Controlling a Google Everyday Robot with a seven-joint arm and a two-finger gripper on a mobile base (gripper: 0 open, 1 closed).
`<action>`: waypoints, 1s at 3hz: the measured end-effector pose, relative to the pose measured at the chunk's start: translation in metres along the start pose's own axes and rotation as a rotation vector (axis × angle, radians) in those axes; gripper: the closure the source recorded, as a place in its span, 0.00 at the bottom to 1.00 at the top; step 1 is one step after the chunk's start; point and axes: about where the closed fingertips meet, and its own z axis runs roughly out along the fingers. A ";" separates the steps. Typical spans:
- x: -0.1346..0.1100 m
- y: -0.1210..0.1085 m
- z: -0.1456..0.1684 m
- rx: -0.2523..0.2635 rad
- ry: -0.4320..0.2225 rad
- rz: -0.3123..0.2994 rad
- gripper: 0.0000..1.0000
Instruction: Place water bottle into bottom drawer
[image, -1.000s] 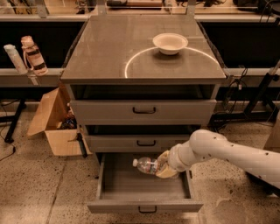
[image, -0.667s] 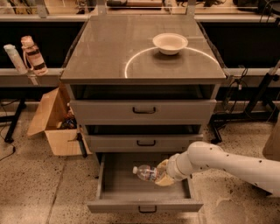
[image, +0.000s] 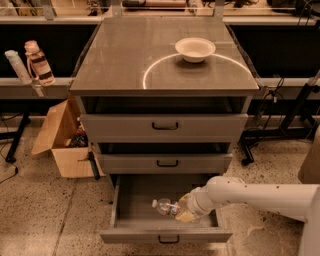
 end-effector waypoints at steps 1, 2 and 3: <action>0.010 -0.010 0.026 -0.007 0.032 0.021 1.00; 0.019 -0.023 0.046 -0.014 0.056 0.045 1.00; 0.030 -0.032 0.061 -0.021 0.074 0.069 1.00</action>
Offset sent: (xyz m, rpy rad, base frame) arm 0.0421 -0.0039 -0.0762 -0.0672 0.0739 -0.0581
